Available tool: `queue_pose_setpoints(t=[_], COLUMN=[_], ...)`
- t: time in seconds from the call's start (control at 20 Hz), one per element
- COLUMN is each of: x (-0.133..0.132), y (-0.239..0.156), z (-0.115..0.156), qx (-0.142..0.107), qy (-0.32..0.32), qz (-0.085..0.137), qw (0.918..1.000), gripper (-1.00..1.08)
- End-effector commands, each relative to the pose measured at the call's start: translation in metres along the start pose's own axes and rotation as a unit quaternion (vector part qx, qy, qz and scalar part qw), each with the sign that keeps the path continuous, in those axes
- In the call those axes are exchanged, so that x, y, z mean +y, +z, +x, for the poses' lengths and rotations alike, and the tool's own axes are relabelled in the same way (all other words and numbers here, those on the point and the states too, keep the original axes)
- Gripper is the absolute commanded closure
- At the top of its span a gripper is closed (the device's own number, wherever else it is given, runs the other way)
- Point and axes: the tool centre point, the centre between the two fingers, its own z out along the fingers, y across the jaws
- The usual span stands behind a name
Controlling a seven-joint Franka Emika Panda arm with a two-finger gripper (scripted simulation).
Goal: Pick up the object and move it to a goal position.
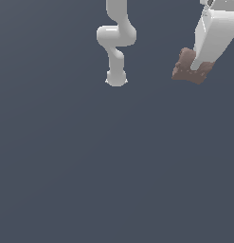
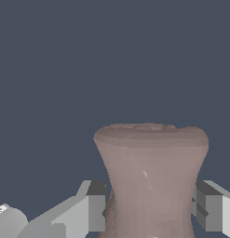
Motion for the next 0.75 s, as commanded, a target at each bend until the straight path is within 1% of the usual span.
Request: queue_pose_setpoints(t=[0.0,0.35,0.7], x=[-0.007,-0.016,-0.019], y=[-0.017,-0.046,-0.054], z=[0.006,0.018,0.022], qx=[0.0,0.0,0.0], qy=[0.001,0.001,0.001], qz=[0.001,0.001,0.001], qw=[1.0,1.0,1.0], gripper=[1.08,1.08,1.08])
